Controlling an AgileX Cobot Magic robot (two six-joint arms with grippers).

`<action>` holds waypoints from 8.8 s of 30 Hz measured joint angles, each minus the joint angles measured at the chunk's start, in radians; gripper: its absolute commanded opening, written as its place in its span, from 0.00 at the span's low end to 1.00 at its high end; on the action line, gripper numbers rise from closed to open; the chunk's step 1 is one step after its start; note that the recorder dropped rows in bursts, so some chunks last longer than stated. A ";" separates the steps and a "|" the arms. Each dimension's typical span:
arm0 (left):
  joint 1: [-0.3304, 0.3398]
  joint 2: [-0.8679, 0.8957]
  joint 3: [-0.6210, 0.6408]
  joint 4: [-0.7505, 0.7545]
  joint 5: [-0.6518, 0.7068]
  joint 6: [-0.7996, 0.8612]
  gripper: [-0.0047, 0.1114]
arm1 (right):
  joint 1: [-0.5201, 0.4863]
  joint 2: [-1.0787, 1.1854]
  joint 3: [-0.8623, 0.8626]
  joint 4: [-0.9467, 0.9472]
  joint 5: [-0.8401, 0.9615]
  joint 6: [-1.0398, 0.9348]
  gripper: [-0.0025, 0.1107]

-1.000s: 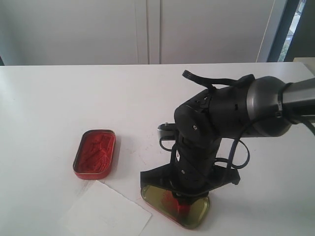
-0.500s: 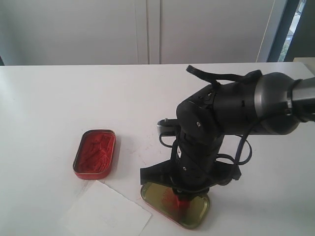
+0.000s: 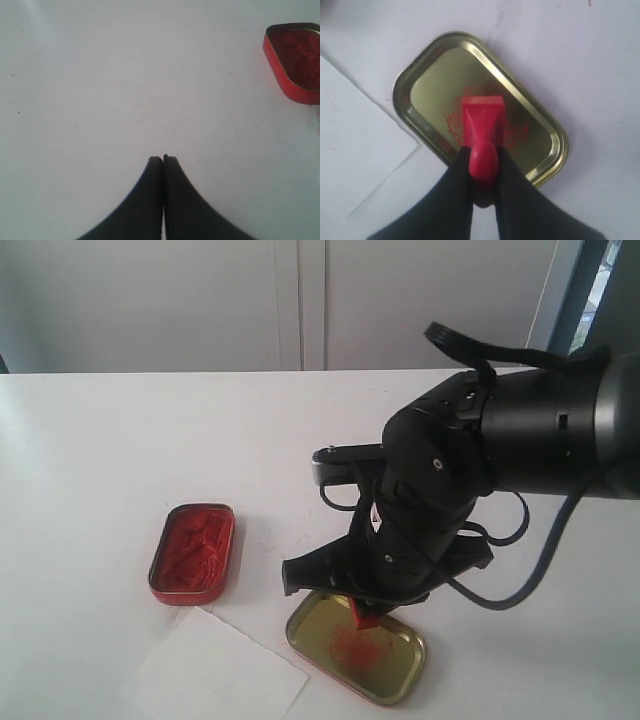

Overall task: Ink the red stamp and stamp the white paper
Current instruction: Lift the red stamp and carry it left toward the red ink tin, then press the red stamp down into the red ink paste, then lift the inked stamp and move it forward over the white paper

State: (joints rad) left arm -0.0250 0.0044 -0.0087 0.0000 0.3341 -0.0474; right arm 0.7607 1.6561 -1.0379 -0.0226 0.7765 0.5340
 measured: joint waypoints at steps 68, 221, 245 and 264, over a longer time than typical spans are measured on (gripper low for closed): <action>0.000 0.000 0.000 0.000 -0.001 0.000 0.04 | 0.000 0.541 -0.992 0.118 0.439 -0.697 0.02; 0.000 0.000 0.000 0.000 -0.001 0.000 0.04 | 0.099 0.773 -1.220 0.007 0.447 -0.664 0.02; 0.000 0.000 0.000 0.000 -0.001 0.000 0.04 | 0.099 0.764 -1.222 0.017 0.447 -0.651 0.02; 0.000 0.000 0.000 0.000 -0.001 0.000 0.04 | 0.100 0.540 -1.024 0.114 0.443 -0.666 0.02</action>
State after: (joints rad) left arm -0.0250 0.0044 -0.0087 0.0000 0.3326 -0.0474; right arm 0.8607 2.1962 -2.0615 0.0916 1.2195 -0.1319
